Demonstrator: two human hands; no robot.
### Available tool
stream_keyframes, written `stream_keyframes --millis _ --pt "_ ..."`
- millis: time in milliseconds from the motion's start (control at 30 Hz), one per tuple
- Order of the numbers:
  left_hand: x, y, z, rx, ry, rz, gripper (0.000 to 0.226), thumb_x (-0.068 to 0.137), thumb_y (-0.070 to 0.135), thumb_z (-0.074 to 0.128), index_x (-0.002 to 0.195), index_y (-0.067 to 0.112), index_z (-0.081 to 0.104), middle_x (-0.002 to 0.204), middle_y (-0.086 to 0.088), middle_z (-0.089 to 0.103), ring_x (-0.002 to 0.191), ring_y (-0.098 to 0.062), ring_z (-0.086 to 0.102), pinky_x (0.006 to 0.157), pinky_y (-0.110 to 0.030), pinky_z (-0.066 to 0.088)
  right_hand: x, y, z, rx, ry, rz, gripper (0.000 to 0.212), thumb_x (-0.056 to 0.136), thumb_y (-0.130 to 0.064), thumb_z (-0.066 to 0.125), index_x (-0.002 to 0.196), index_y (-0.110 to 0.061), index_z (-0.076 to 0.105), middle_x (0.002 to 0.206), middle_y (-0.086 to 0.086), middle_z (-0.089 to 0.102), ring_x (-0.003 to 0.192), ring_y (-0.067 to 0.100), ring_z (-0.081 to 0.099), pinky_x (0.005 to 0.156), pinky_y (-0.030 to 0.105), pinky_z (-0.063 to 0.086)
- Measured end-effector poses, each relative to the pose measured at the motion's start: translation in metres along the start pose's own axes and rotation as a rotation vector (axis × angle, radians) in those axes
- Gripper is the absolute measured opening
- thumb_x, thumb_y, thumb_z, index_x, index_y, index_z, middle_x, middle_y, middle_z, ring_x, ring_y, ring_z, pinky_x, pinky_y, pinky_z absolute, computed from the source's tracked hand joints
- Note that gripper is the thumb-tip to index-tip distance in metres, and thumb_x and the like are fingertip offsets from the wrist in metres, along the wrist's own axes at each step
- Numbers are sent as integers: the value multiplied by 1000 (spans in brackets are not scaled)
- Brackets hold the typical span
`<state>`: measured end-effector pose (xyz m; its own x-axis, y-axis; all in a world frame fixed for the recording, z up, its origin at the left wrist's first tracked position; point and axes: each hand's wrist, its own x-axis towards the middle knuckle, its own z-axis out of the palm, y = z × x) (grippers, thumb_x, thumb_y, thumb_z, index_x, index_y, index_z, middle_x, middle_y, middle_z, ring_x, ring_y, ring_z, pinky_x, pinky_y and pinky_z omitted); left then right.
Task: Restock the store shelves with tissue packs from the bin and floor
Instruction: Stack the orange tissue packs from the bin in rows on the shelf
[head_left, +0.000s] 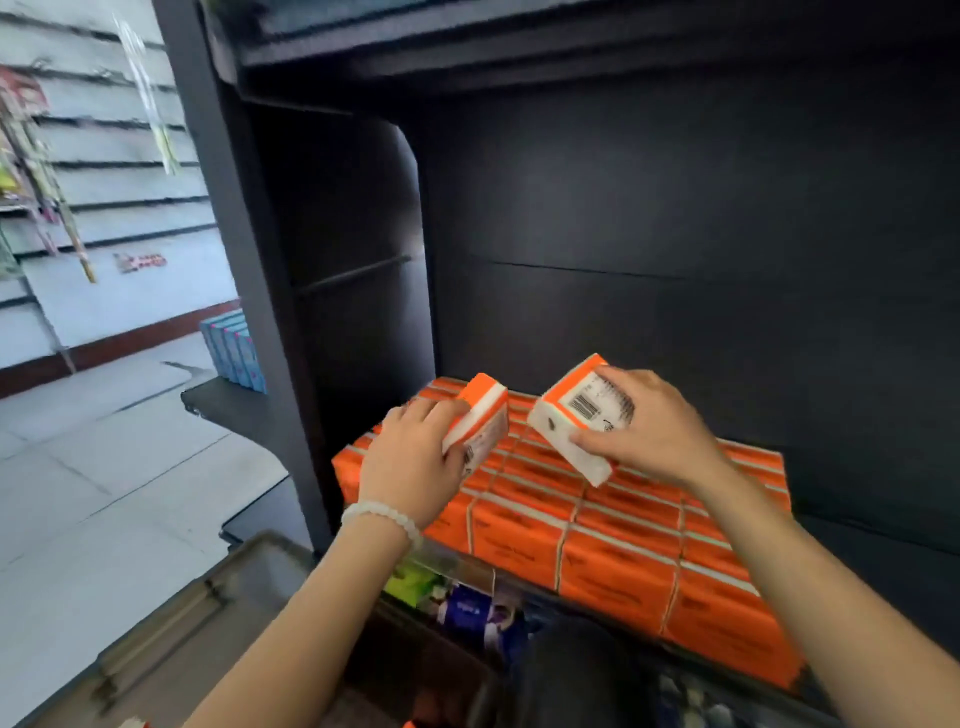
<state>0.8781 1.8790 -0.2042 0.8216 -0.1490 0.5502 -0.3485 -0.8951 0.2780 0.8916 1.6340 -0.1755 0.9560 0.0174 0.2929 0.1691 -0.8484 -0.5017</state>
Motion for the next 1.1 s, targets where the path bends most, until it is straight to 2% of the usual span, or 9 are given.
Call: stream_keyframes --millis 133,333,467,567,633,767,933,1033,1100 --pt "35 10 34 -6 -57 20 41 76 25 50 115 22 61 113 -2 61 98 -33 53 83 -41 47 25 32 7 -211 -34 64 76 60 -65 66 127 -34 48 128 -2 52 117 23 50 96 39 41" --pt "63 6 79 53 -232 12 43 89 26 51 131 34 45 133 11 47 118 -19 41 94 -32 40 48 70 43 -337 -111 120 82 59 -76 56 131 -36 48 134 -4 48 124 20 45 100 36 37" --pt "67 1 90 49 -262 -7 41 92 30 49 133 35 45 134 12 47 121 -16 39 97 -30 39 43 90 42 -285 -321 57 88 60 -72 67 137 -39 42 153 -7 24 139 17 23 111 37 23" --pt "71 2 93 48 -261 -11 41 93 29 49 133 34 45 135 13 47 120 -16 38 97 -28 39 42 104 34 -263 -477 -2 104 54 -65 77 143 -41 29 156 -11 7 142 14 8 115 32 11" --pt "72 2 93 42 -260 -29 41 93 29 49 134 33 45 135 13 47 121 -16 38 97 -28 39 41 108 33 -240 -514 -1 107 54 -60 80 144 -42 24 156 -13 3 142 14 4 114 29 9" --pt "70 1 93 25 -260 -47 41 94 30 49 134 34 44 136 13 47 121 -15 38 98 -28 40 43 109 38 -173 -465 25 94 61 -49 76 142 -42 28 153 -14 13 139 13 14 111 27 19" --pt "72 -2 90 35 -289 -53 42 94 32 47 135 37 42 137 14 45 123 -14 38 100 -31 40 59 104 23 -153 -389 35 67 60 -59 61 125 -44 52 134 -14 45 123 11 43 103 28 36" --pt "74 -2 91 30 -289 -68 43 95 32 47 136 36 41 138 13 44 124 -15 38 102 -32 40 74 93 7 -259 -422 70 52 70 -65 54 118 -44 59 138 -15 42 128 14 40 104 35 36" --pt "73 -2 93 24 -283 -71 43 95 32 47 137 37 39 139 12 44 125 -15 37 102 -31 40 82 83 5 -333 -445 99 51 72 -72 48 114 -45 60 135 -16 45 126 15 42 100 37 38"
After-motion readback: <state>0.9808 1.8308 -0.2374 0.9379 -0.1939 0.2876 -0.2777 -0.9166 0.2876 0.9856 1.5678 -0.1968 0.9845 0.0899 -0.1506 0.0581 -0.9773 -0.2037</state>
